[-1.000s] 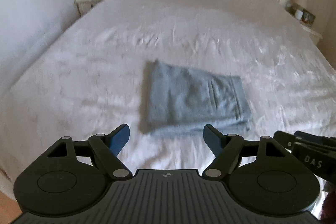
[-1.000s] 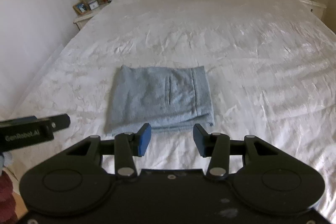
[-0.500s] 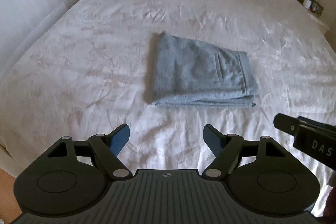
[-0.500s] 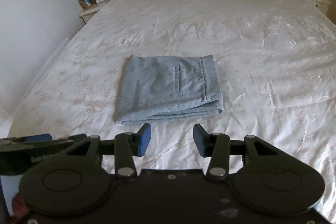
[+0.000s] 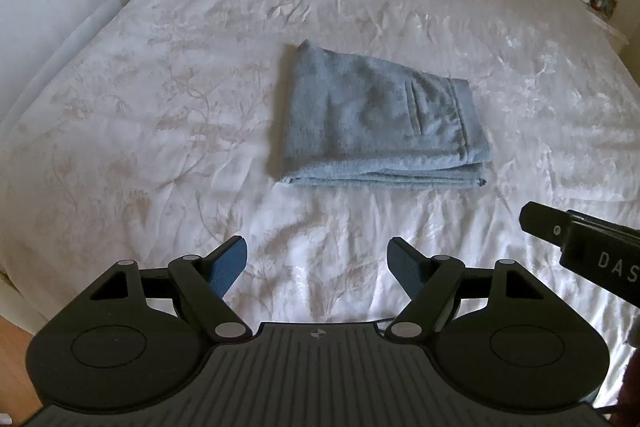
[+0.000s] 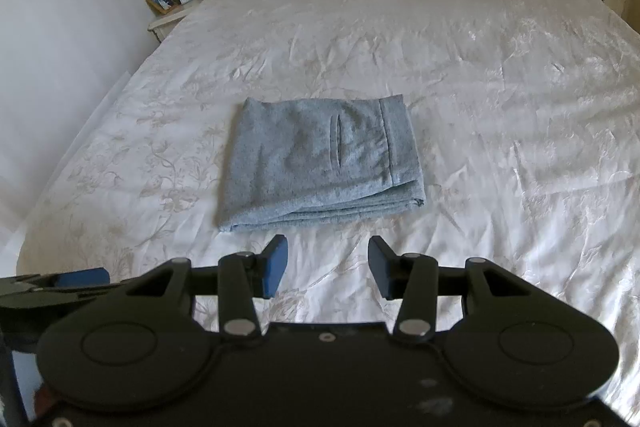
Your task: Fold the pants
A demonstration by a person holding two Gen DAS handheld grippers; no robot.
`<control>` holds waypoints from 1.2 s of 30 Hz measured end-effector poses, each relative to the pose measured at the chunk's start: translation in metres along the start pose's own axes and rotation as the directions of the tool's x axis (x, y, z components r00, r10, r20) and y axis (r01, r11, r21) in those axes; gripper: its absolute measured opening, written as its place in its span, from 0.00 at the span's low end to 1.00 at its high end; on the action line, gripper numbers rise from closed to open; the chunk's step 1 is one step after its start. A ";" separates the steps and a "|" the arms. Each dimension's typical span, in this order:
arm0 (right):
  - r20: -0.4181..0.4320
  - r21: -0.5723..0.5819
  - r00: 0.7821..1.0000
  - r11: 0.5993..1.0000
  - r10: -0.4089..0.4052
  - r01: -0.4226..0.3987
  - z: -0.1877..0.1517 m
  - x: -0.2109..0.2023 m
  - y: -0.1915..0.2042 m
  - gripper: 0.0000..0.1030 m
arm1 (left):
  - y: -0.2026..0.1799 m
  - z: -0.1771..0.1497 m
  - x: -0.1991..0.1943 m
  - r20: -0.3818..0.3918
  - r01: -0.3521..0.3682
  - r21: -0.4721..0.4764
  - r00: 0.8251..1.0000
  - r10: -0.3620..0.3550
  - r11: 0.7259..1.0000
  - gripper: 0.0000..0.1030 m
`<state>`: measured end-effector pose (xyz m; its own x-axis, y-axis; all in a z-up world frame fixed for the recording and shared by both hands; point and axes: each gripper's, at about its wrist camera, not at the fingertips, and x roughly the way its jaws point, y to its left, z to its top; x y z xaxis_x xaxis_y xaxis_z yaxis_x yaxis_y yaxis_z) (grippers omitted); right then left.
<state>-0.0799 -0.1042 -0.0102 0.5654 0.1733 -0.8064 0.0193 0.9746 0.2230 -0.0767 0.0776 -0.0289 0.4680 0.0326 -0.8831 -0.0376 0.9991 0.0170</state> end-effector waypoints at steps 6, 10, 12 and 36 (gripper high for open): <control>-0.009 0.002 1.000 1.000 0.007 -0.007 0.001 0.005 0.003 0.46 | 0.002 0.002 0.002 -0.006 -0.003 -0.007 1.000 0.003 1.000 0.74; -0.014 0.005 1.000 1.000 0.011 -0.011 0.003 0.007 0.002 0.46 | 0.002 0.003 0.004 -0.013 -0.003 -0.006 1.000 0.003 1.000 0.74; -0.016 0.007 1.000 1.000 0.012 -0.012 0.004 0.008 0.001 0.46 | 0.002 0.003 0.005 -0.016 -0.002 -0.005 1.000 0.002 1.000 0.74; -0.058 0.012 0.998 1.000 0.015 -0.015 0.006 0.021 0.005 0.46 | 0.000 0.004 0.014 -0.043 0.003 -0.003 0.999 -0.003 1.000 0.74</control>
